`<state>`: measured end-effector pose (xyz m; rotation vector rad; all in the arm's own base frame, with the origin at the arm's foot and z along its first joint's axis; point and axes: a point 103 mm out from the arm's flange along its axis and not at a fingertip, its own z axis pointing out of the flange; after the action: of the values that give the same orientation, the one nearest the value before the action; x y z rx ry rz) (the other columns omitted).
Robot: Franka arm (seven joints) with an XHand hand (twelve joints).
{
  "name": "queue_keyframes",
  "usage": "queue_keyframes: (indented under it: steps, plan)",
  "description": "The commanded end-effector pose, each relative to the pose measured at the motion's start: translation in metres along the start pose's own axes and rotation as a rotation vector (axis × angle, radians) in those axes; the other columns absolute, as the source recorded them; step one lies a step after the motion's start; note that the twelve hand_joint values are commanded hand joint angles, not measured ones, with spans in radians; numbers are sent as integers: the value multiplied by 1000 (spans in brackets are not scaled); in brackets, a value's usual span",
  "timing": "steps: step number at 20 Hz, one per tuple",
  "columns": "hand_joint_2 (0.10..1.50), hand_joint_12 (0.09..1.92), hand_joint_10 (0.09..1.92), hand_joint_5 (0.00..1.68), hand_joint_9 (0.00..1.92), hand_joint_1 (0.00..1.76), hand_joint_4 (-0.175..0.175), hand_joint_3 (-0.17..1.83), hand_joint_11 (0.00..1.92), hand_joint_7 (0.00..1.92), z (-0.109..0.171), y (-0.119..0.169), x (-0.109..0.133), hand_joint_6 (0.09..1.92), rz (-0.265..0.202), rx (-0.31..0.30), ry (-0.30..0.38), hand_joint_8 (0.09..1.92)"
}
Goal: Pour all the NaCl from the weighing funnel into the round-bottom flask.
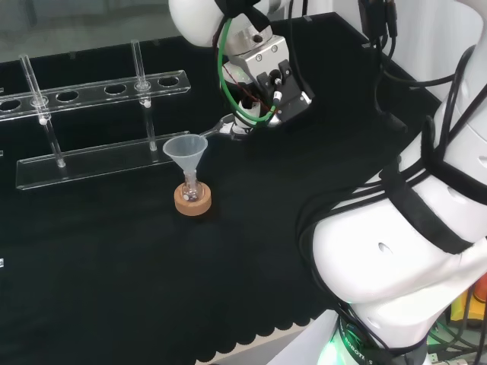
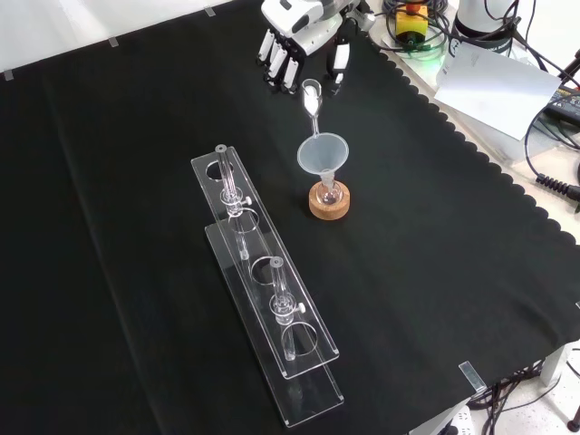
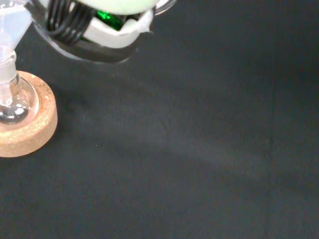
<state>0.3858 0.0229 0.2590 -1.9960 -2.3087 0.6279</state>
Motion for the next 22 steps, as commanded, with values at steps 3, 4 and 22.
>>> queue_keyframes:
  steps: [3, 4, 22]
  plan:
    - [669, 1095, 348, 1185, 1069, 1098, 175, 710, 804, 699, -7, 1, 3, 854, -12, -1, -41, 595]
    - [669, 1095, 348, 1185, 1070, 1098, 175, 710, 804, 699, -8, 1, 4, 854, -14, -1, -48, 595]
    - [668, 1092, 344, 1187, 1074, 1098, 175, 710, 807, 699, -16, 4, 8, 851, -27, 18, -132, 596]
